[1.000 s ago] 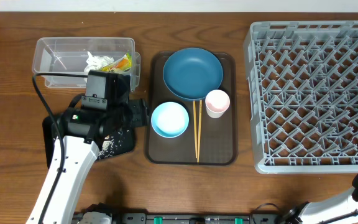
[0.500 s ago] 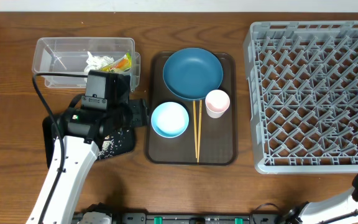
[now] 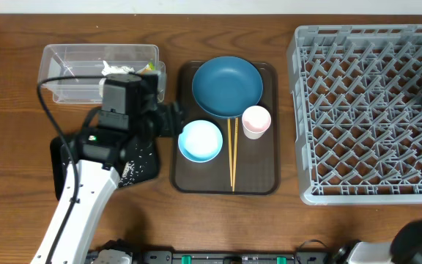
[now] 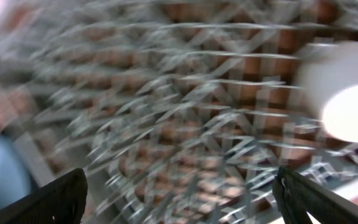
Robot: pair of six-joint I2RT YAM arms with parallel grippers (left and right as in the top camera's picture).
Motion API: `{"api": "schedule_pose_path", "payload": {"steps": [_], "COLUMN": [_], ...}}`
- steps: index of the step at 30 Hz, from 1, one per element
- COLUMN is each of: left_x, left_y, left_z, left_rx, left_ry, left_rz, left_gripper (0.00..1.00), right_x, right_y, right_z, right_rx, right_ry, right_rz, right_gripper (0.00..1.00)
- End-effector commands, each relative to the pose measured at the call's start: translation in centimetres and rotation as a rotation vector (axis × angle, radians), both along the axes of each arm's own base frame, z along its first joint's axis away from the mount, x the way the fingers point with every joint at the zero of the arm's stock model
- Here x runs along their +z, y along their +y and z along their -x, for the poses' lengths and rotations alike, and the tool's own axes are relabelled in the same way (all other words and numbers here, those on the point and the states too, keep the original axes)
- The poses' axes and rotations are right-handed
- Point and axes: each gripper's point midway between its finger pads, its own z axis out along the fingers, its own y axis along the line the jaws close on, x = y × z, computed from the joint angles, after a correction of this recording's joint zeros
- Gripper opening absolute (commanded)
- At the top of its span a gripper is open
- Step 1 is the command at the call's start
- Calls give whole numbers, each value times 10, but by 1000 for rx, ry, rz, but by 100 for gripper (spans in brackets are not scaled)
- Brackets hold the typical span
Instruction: Sort waste into correct bins and load items into the dishwasher rack
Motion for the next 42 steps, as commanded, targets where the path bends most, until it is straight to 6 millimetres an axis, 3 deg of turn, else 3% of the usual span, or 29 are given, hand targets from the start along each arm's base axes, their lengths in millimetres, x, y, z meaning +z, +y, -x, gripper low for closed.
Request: {"api": "schedule_pose_path", "payload": {"steps": [1,4,8,14,23,29,31,35,40,42], "left_x": [10,1,-28,-73,-125,-146,-150,-154,-161,-159], "left_y": [-37,-61,-95,-130,-145,-152,-156,-158,-151,-151], "left_z": [-7,-19,-25,-28,-33,-24,-20,-13,-4,-3], "left_rx": [-103,-131,-195,-260,-250,-254,-264,-276,-272,-274], "left_ry": [-69,-111,-84,-31,69,135,144,165,216,222], "left_rz": [38,7,-10,-25,-31,-31,-36,-47,-70,-67], "left_gripper": [61,61,62,61,61,60,52,21,6,6], "right_x": [23,21,17,17,16,16,16,15,14,14], "right_y": [46,71,90,101,102,102,102,102,103,103], "right_z": [-6,-1,0,-2,-1,0,0,2,4,5], "right_rx": [173,237,292,326,327,327,328,328,329,333], "right_ry": [-49,13,48,47,51,54,57,63,72,74], "right_rz": [34,88,107,108,106,104,103,100,97,97], "right_gripper": [94,93,93,92,93,93,93,93,96,97]}}
